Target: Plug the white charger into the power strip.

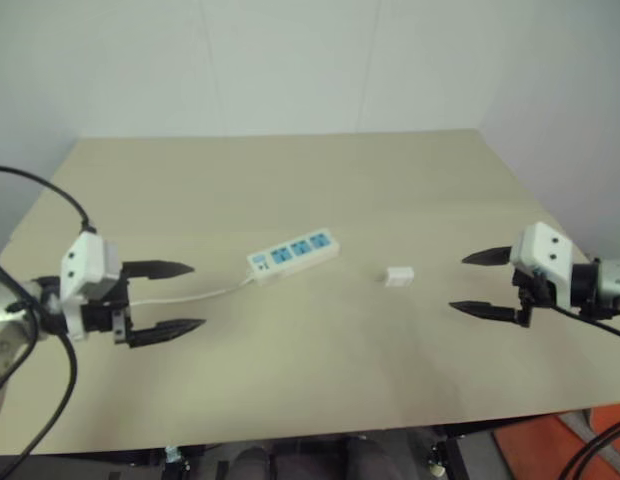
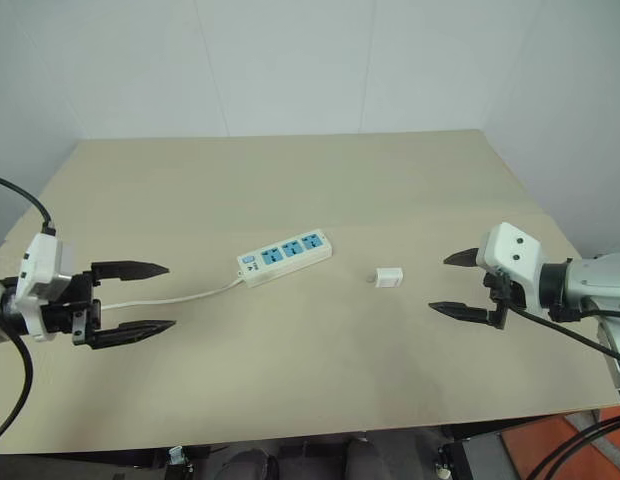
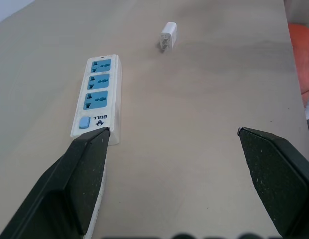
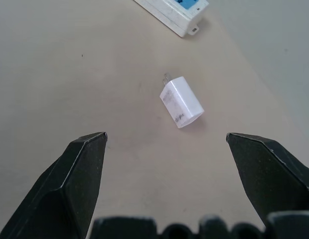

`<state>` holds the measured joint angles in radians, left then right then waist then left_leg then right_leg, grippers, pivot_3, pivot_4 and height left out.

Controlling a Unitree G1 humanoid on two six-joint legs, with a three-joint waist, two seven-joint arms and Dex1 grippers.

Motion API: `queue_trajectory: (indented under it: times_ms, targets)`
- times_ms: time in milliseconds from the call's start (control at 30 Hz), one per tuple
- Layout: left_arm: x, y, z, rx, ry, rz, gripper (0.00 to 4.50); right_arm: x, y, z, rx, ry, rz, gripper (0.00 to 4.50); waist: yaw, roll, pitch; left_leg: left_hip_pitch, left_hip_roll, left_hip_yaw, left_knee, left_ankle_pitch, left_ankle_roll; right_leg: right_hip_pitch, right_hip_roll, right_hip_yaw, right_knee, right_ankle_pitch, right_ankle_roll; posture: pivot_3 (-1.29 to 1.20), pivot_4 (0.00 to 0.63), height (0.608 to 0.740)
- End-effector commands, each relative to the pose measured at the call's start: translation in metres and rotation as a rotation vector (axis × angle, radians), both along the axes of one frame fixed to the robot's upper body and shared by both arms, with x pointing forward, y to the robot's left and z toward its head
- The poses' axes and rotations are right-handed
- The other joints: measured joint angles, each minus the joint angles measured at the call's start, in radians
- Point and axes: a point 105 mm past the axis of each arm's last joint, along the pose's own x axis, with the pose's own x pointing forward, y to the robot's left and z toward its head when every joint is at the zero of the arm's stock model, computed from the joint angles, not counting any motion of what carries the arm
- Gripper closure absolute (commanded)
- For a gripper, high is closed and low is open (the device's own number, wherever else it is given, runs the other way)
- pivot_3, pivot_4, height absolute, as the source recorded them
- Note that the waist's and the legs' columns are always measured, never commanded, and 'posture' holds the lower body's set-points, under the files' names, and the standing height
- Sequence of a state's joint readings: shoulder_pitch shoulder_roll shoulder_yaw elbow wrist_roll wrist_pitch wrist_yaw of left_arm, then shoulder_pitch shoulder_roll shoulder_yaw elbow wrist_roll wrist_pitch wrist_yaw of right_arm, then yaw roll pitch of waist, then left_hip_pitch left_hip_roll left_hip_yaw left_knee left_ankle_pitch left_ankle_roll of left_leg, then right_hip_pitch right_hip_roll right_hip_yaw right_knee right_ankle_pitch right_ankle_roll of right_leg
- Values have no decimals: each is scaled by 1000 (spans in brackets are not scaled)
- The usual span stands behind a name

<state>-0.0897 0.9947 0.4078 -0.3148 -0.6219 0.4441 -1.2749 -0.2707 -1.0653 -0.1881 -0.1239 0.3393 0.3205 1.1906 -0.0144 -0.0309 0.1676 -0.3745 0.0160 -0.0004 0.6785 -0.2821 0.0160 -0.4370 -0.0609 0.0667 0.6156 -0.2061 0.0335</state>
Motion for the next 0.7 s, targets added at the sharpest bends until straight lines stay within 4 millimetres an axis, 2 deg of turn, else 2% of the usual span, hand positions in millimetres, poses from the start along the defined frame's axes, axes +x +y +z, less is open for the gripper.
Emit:
queue_trajectory:
  times_ms: [33, 167, 267, 433, 700]
  targets:
    - [0, -6, 8, 10, -27, -21, 36, -2, 1, 17, 30, -64, -7, 0, 0, 0, 0, 0, 0, 0, 0, 0, 0, 0, 0, 0, 0, 0, 0, 0, 150, 740]
    - [3, -7, 10, 4, -27, -26, 36, -3, 1, 16, 31, -68, -14, 0, 0, 0, 0, 0, 0, 0, 0, 0, 0, 0, 0, 0, 0, 0, 0, 0, 150, 740]
    - [18, -5, 2, 28, -40, 47, 36, -2, 4, 18, 49, -77, -15, 0, 0, 0, 0, 0, 0, 0, 1, 0, 0, 0, 0, 0, 1, 0, 0, 0, 150, 740]
    - [66, 3, -32, 119, 2, 289, 36, -2, 8, 19, 54, -83, -7, 0, 3, 0, 0, 2, -1, 0, 1, 0, 0, 1, 0, 0, 2, 0, 0, 0, 150, 740]
    - [106, -23, -81, 165, 103, 246, 36, 0, 14, 23, 58, -99, -6, 0, 3, 0, 0, 0, -2, 0, 2, 0, 0, 1, 0, 0, 4, 0, 0, 0, 150, 740]
